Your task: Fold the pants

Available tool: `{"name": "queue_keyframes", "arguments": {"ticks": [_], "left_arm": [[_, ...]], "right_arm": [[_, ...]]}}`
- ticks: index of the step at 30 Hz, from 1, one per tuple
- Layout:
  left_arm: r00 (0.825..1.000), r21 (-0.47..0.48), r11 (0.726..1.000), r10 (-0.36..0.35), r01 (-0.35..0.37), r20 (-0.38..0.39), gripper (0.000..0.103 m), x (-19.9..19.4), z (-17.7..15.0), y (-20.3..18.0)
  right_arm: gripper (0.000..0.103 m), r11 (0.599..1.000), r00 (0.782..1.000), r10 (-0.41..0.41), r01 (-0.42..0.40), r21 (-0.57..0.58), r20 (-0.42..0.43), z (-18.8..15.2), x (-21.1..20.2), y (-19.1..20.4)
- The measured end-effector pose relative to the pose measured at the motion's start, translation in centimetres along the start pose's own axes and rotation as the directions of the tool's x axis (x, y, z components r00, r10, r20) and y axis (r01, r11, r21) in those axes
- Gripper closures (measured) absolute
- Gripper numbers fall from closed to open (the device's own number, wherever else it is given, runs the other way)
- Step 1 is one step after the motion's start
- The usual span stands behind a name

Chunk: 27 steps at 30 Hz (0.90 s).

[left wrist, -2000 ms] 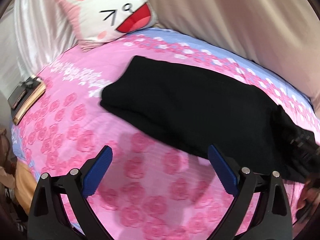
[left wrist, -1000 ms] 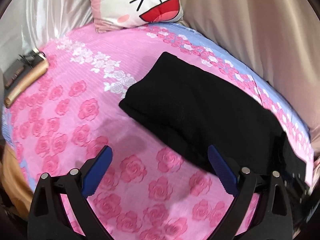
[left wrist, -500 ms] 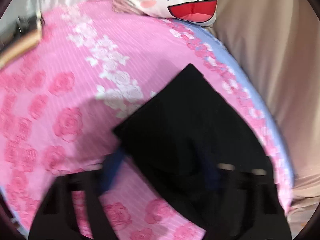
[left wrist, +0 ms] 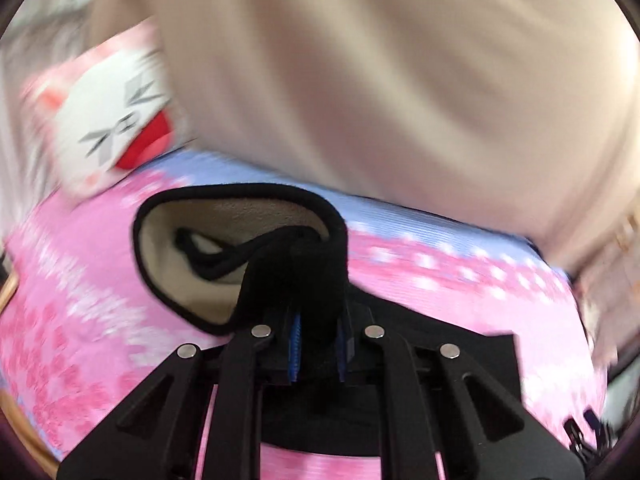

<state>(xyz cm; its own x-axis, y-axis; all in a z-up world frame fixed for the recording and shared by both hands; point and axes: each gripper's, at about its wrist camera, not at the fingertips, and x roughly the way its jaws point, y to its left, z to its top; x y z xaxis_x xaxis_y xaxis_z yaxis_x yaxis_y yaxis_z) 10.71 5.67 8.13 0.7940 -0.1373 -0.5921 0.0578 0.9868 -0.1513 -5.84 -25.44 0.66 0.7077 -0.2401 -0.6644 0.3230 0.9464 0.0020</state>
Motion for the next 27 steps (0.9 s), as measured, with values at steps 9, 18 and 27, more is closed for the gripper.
{"name": "queue_keyframes", "arguments": {"ticks": [9,18,27], "left_arm": [[0.966,0.234,0.963,-0.077,0.137,-0.247,0.089,7.2,-9.1,-17.6],[0.963,0.303,0.943,-0.054,0.135,-0.263,0.012,7.1,-13.1,-19.5],[0.987,0.242,0.959,0.158,-0.145,-0.033,0.007,0.7,-9.2,-8.4]], "right_arm": [[0.034,0.997,1.000,0.023,-0.023,0.067,-0.002,-1.2,-0.5,-3.4],[0.033,0.996,0.997,0.062,-0.060,0.062,-0.038,-1.5,0.8,-3.9],[0.024,0.951,0.952,0.303,-0.305,-0.058,-0.050,4.0,2.9,4.1]]}}
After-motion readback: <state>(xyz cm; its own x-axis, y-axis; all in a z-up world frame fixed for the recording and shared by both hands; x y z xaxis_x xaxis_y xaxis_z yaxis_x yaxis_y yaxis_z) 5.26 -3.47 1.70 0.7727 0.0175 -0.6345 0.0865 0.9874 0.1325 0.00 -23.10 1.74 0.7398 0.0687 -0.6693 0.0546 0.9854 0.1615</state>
